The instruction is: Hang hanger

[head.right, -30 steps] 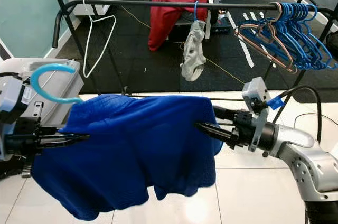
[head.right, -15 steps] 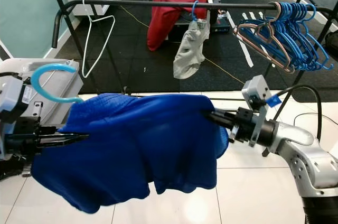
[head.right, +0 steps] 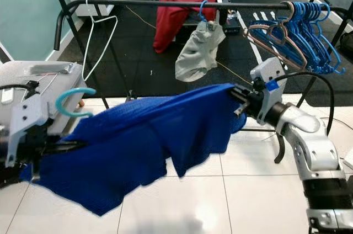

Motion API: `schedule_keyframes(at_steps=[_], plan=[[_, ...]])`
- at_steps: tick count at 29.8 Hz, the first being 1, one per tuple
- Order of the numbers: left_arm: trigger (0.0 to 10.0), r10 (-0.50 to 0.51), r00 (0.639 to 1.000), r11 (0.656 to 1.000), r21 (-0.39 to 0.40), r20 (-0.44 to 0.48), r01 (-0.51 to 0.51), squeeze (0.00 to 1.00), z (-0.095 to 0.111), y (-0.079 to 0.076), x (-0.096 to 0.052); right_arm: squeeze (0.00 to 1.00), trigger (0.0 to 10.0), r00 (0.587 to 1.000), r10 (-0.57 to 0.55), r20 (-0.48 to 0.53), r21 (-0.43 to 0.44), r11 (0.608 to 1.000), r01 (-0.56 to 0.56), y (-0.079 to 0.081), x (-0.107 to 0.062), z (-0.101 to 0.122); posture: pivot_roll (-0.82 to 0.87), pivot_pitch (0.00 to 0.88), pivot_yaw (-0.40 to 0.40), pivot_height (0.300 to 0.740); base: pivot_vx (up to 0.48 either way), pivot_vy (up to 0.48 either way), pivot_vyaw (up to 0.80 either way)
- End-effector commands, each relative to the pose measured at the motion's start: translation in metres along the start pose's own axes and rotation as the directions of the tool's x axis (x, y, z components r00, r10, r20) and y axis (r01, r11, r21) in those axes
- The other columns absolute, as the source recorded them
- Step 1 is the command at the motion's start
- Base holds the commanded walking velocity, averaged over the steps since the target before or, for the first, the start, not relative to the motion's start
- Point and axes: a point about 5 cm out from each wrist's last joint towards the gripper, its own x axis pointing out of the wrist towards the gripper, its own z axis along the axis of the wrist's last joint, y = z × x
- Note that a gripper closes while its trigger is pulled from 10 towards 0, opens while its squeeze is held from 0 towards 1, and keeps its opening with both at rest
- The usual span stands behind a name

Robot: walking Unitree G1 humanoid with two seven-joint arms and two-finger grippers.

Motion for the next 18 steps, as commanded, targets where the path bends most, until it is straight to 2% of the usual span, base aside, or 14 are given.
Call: schedule_keyframes(at_steps=[1, 3, 4, 7, 8, 10, 12, 13, 14, 18], plan=[[10.0, 0.083, 0.99, 0.994, -0.06, -0.112, -0.09, 0.0, -0.017, 0.006, 0.002, 0.0, 0.0, 0.993, -0.12, -0.008, -0.029, 0.992, 0.12, -0.015, -0.007, 0.001, -0.06, 0.077, 0.023, 0.74, 0.0, 0.0, 0.0], [10.0, 0.168, 0.98, 0.98, -0.091, -0.107, -0.178, 0.0, -0.014, 0.01, 0.014, 0.0, 0.0, 0.996, -0.085, -0.001, -0.031, 0.996, 0.085, -0.007, -0.003, 0.001, -0.06, 0.081, 0.024, 0.74, 0.0, 0.0, 0.0], [10.0, 0.168, 0.98, 0.98, -0.091, -0.107, -0.178, 0.0, -0.014, 0.01, 0.014, 0.0, 0.0, 0.996, -0.085, -0.001, -0.031, 0.996, 0.085, -0.007, -0.003, 0.001, -0.06, 0.081, 0.024, 0.74, 0.0, 0.0, 0.0], [10.0, 0.353, 0.934, 0.912, -0.201, -0.062, -0.358, 0.0, -0.007, 0.024, 0.028, 0.0, 0.0, 1.0, 0.0, -0.024, -0.017, 1.0, 0.0, 0.015, 0.007, -0.006, -0.06, 0.085, 0.023, 0.74, 0.0, 0.0, 0.0], [10.0, 0.353, 0.934, 0.912, -0.201, -0.062, -0.358, 0.0, -0.007, 0.024, 0.028, 0.0, 0.0, 1.0, 0.0, -0.024, -0.017, 1.0, 0.0, 0.015, 0.007, -0.006, -0.06, 0.085, 0.023, 0.74, 0.0, 0.0, 0.0], [10.0, 0.416, 0.908, 0.876, -0.245, -0.055, -0.416, 0.0, -0.006, 0.027, 0.032, 0.0, 0.0, 0.998, 0.044, -0.051, -0.006, 0.999, -0.044, 0.029, 0.012, -0.013, -0.06, 0.088, 0.025, 0.74, 0.0, 0.0, 0.0], [10.0, 0.45, 0.892, 0.862, -0.238, -0.052, -0.448, 0.0, -0.004, 0.029, 0.034, 0.0, 0.0, 0.994, 0.086, -0.068, 0.0, 0.996, -0.086, 0.042, 0.017, -0.017, -0.06, 0.089, 0.025, 0.74, 0.0, 0.0, 0.0], [10.0, 0.45, 0.892, 0.862, -0.238, -0.052, -0.448, 0.0, -0.004, 0.029, 0.034, 0.0, 0.0, 0.994, 0.086, -0.068, 0.0, 0.996, -0.086, 0.042, 0.017, -0.017, -0.06, 0.089, 0.025, 0.74, 0.0, 0.0, 0.0], [10.0, 0.478, 0.877, 0.845, -0.242, -0.057, -0.476, 0.0, -0.005, 0.033, 0.033, 0.0, 0.0, 0.992, 0.108, -0.065, 0.017, 0.994, -0.107, 0.05, 0.021, -0.019, -0.06, 0.09, 0.027, 0.74, 0.0, 0.0, 0.0], [10.0, 0.502, 0.863, 0.832, -0.242, -0.054, -0.499, 0.0, -0.003, 0.036, 0.032, 0.0, 0.0, 0.989, 0.136, -0.06, 0.024, 0.991, -0.135, 0.058, 0.025, -0.019, -0.06, 0.09, 0.027, 0.74, 0.0, 0.0, 0.0]])
